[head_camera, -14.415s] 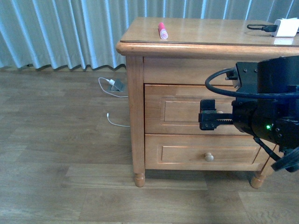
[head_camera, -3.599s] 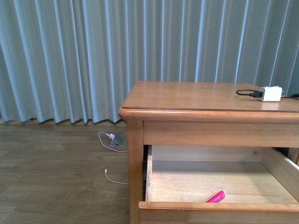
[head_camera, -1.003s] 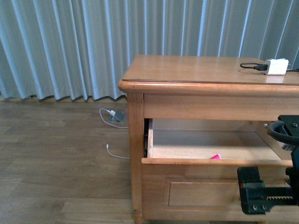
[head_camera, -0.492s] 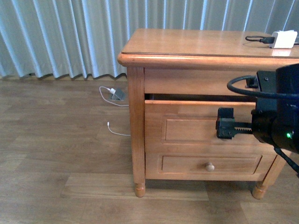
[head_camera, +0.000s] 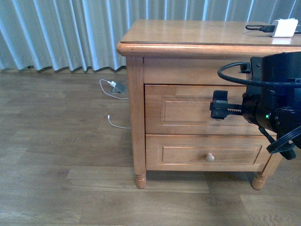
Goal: Place pink marker in drawer with both arms
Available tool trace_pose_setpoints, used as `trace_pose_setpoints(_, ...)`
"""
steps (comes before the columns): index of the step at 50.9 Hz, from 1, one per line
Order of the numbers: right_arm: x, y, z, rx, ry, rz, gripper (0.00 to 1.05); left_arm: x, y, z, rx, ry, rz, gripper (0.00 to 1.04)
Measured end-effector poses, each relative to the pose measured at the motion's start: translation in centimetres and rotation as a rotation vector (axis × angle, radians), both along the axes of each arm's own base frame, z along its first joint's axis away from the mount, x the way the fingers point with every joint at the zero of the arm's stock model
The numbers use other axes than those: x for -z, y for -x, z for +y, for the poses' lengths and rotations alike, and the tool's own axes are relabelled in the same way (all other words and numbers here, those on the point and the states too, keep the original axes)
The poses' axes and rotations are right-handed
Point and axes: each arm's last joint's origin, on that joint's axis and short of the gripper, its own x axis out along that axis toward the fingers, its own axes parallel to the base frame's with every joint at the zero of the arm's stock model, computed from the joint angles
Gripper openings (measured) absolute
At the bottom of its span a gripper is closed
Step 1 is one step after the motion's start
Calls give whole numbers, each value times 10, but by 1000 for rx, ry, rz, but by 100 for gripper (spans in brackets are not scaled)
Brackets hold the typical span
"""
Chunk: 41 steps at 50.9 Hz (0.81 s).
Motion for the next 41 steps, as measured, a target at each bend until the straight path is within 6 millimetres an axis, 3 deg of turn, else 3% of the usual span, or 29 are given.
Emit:
trace_pose_setpoints(10,-1,-2,0,0,4,-12,96,0,0,0,0,0,0,99)
trace_pose_setpoints(15,-4,8,-1,-3,8,-2,96,0,0,0,0,0,0,99)
trace_pose_setpoints(23,-26,39,-6,-52,-8,26,96,0,0,0,0,0,0,99)
trace_pose_setpoints(41,-87,148,-22,-161,-76,52,96,0,0,0,0,0,0,99)
